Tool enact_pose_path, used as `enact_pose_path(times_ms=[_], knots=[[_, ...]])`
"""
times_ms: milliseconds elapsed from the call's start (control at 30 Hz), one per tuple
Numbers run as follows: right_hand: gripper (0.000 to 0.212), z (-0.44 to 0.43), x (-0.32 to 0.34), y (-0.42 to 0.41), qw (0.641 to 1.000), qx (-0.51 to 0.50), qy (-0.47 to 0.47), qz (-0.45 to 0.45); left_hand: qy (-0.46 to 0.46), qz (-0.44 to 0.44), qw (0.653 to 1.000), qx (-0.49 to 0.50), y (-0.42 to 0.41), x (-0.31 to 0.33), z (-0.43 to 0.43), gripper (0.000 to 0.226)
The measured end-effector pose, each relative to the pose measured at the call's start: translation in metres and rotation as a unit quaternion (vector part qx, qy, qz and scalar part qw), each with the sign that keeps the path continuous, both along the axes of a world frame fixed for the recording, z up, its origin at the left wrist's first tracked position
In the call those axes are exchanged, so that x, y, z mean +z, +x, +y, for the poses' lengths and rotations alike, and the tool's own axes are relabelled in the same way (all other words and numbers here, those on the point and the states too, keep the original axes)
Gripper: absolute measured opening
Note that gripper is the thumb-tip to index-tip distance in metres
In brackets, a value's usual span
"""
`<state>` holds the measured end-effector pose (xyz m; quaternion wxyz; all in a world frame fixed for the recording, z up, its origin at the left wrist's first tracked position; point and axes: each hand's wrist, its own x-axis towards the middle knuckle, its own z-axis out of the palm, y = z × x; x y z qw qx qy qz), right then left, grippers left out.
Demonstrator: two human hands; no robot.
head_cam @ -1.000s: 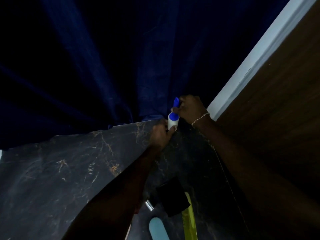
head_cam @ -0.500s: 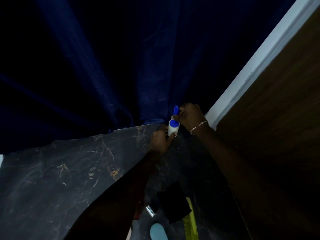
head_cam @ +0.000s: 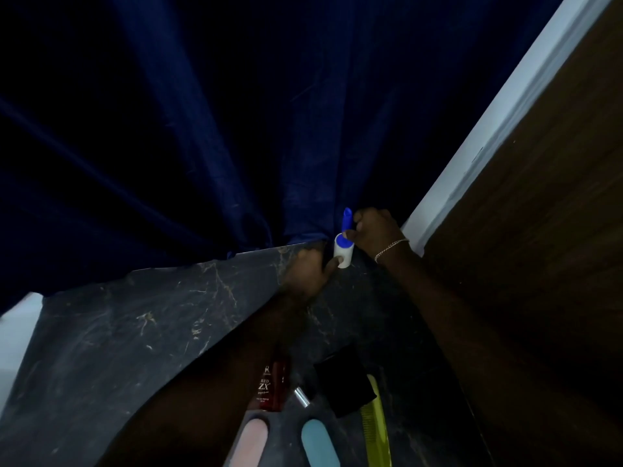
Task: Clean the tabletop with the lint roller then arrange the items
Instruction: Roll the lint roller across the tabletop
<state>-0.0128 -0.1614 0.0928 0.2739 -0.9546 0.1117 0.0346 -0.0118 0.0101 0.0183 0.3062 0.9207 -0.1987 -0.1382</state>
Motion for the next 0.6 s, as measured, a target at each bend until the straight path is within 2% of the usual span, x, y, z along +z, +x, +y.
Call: enact_pose_path(times_ms=[67, 133, 233, 400, 600], knots=[[0.039, 0.001, 0.007, -0.004, 1.0, 0.001, 0.008, -0.006, 0.009, -0.025, 1.0, -0.003, -0.004, 0.01, 0.007, 0.049], [0.06, 0.004, 0.017, -0.009, 1.0, 0.001, 0.003, -0.016, 0.025, -0.057, 0.998, -0.003, -0.006, 0.019, 0.013, 0.053], [0.079, 0.009, 0.032, -0.02, 0.999, -0.005, 0.004, -0.038, 0.067, -0.09, 0.994, -0.002, -0.013, 0.036, 0.025, 0.066], [0.093, 0.01, 0.057, -0.043, 0.996, 0.0, -0.01, -0.093, 0.096, -0.159, 0.982, -0.017, -0.032, 0.062, 0.052, 0.079], [0.096, 0.018, 0.073, -0.08, 0.983, 0.024, -0.056, -0.171, 0.127, -0.195, 0.972, -0.039, -0.069, 0.088, 0.092, 0.085]])
